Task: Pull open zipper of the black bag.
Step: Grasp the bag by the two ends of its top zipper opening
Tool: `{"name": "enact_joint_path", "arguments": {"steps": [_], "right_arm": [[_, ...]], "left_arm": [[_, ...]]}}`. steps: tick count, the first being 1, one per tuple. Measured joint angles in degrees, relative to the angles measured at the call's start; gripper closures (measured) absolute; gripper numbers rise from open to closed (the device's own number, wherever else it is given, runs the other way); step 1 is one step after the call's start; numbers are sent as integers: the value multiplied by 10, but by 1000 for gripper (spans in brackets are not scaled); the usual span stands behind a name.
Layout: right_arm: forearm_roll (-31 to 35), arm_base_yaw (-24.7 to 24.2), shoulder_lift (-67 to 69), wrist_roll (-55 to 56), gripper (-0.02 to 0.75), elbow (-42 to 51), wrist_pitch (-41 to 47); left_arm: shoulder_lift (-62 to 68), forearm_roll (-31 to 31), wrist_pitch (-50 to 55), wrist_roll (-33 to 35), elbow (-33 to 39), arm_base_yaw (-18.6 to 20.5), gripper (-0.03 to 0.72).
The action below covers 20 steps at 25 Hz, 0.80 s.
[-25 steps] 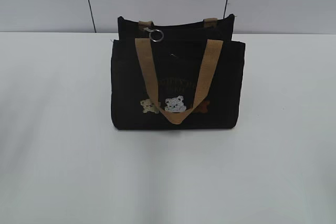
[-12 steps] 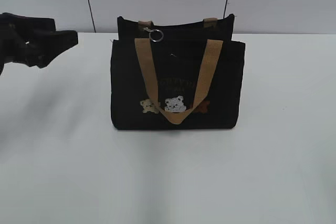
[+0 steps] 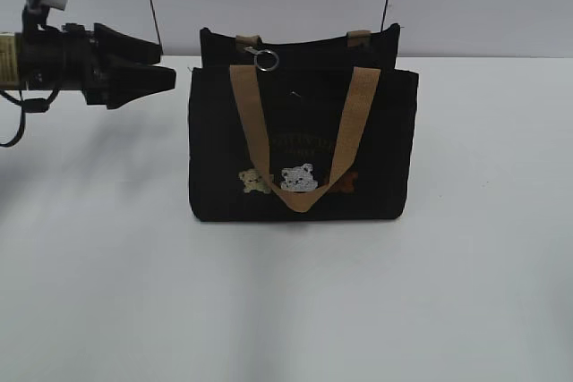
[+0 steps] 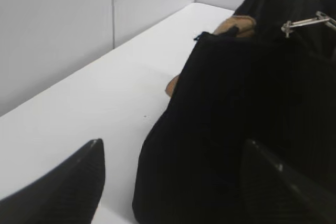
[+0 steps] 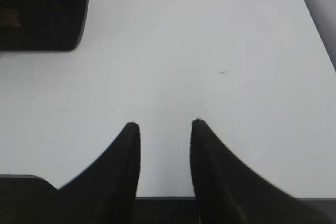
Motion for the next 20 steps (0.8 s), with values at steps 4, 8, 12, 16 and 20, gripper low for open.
{"name": "enact_joint_path", "arguments": {"steps": [4, 8, 12, 16, 20], "right_arm": [[0, 0, 0, 0, 489, 0, 0], [0, 0, 0, 0, 489, 0, 0], [0, 0, 0, 0, 489, 0, 0], [0, 0, 0, 0, 489, 0, 0], [0, 0, 0, 0, 489, 0, 0]], "left_arm": [[49, 31, -21, -31, -80, -21, 90], [90, 37, -25, -51, -139, -40, 97], [115, 39, -25, -65, -172, -60, 99], [122, 39, -28, -65, -178, -77, 100], [124, 38, -28, -65, -179, -81, 162]]}}
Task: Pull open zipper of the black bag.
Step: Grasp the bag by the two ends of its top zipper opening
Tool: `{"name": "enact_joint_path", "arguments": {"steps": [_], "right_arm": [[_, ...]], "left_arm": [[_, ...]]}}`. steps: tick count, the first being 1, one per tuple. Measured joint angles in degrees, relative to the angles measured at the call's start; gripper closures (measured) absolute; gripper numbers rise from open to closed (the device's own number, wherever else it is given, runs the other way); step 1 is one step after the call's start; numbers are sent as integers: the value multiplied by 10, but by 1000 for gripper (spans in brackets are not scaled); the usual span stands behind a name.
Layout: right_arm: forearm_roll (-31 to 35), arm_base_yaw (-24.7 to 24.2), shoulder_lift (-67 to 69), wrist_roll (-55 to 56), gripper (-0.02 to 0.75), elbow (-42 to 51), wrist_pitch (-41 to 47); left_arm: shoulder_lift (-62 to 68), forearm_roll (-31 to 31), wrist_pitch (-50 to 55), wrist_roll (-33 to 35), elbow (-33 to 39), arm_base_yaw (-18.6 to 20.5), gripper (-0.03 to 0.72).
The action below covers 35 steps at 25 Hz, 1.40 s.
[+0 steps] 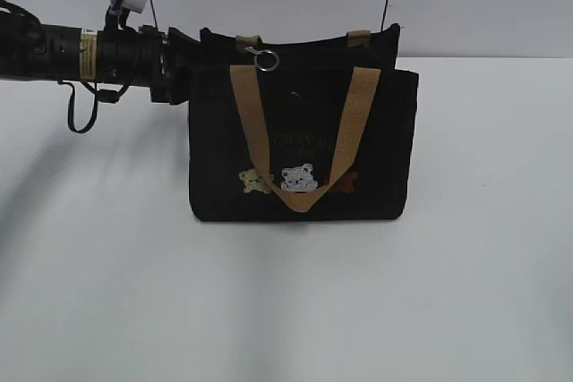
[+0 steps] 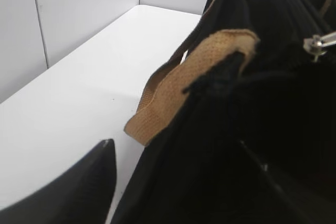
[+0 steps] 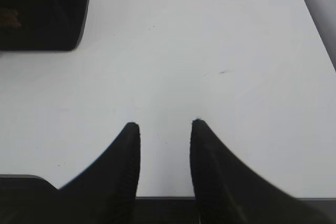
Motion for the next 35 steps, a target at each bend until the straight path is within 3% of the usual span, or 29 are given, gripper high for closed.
{"name": "enact_joint_path", "arguments": {"steps": [2, 6, 8, 35], "right_arm": [[0, 0, 0, 0, 489, 0, 0], [0, 0, 0, 0, 489, 0, -1], [0, 0, 0, 0, 489, 0, -1], [8, 0, 36, 0, 489, -17, -5]], "left_arm": [[0, 0, 0, 0, 0, 0, 267], [0, 1, 0, 0, 0, 0, 571], [0, 2, 0, 0, 0, 0, 662], [0, 9, -4, 0, 0, 0, 676]]}}
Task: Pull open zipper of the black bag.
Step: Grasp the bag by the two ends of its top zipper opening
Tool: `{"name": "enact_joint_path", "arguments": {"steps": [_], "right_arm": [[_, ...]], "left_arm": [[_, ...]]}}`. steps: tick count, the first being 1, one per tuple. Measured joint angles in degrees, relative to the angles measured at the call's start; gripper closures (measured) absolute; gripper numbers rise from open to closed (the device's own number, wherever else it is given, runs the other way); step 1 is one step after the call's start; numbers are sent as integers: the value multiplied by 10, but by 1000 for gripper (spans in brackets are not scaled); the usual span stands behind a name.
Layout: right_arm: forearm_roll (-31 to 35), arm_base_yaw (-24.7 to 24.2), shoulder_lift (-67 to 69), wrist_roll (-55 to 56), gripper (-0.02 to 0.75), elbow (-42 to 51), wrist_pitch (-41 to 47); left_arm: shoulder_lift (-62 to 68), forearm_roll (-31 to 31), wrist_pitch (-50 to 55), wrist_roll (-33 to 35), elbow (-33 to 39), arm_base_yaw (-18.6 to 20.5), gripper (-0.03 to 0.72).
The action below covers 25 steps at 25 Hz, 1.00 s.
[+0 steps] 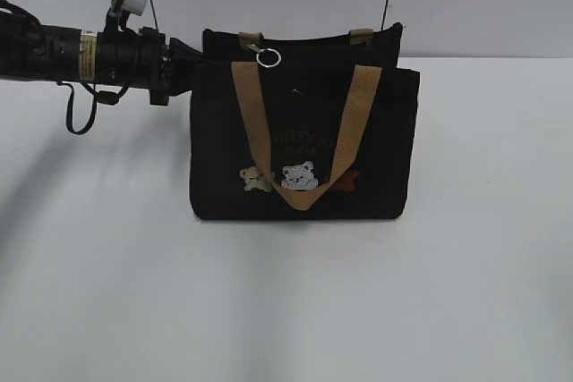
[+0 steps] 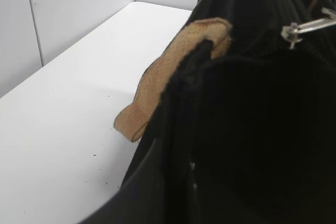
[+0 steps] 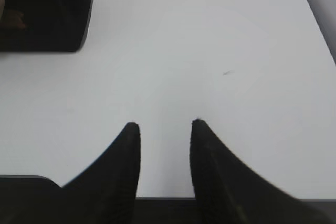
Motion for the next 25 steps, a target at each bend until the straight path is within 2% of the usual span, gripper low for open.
{"name": "enact_joint_path", "arguments": {"steps": [6, 10, 13, 17, 22, 25], "right_arm": [[26, 0, 176, -12, 489, -64, -13], [51, 0, 281, -74, 489, -117, -16], [94, 0, 354, -143, 475, -159, -16], [149, 0, 456, -210, 422, -211, -23], [158, 0, 566, -246, 264, -275, -34], [159, 24, 634, -291, 214, -320, -39]], "left_arm": [[0, 0, 0, 0, 0, 0, 676], [0, 0, -1, 0, 0, 0, 676], [0, 0, -1, 0, 0, 0, 676], [0, 0, -1, 0, 0, 0, 676], [0, 0, -1, 0, 0, 0, 677], [0, 0, -1, 0, 0, 0, 677]]}}
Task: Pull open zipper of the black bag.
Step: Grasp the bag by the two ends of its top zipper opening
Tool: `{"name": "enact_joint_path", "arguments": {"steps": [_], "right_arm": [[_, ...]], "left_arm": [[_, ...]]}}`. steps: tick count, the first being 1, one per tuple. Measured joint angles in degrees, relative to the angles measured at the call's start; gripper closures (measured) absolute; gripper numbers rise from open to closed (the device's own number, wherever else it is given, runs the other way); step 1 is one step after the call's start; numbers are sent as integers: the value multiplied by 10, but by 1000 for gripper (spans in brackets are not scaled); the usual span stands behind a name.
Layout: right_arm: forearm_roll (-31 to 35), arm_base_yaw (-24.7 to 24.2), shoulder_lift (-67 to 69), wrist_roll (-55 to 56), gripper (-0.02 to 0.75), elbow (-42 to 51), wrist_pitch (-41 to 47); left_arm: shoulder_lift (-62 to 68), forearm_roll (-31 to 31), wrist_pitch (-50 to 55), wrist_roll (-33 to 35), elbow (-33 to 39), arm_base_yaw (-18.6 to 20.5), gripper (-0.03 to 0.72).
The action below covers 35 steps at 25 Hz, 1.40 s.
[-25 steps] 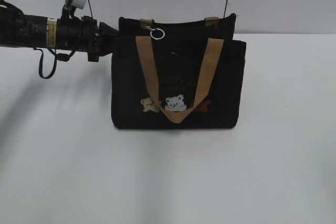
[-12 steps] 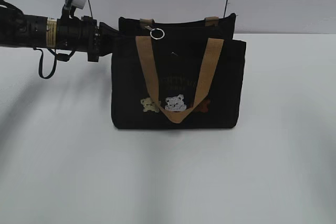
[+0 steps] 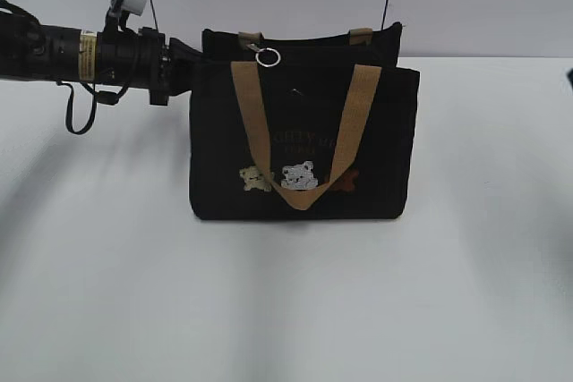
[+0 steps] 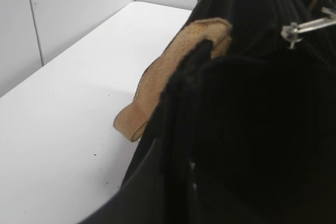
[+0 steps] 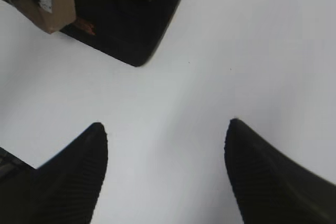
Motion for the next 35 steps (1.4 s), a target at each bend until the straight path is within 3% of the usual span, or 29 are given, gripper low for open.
{"name": "enact_joint_path", "arguments": {"steps": [6, 13, 21, 35], "right_arm": [[-1, 130, 138, -42, 202, -111, -30], [-1, 225, 304, -82, 202, -248, -42], [-2, 280, 410, -152, 202, -351, -62], [41, 315, 449, -232, 202, -360, -105]], "left_arm": [[0, 0, 0, 0, 0, 0, 677], [0, 1, 0, 0, 0, 0, 677], [0, 4, 0, 0, 0, 0, 677], [0, 6, 0, 0, -1, 0, 677]]}}
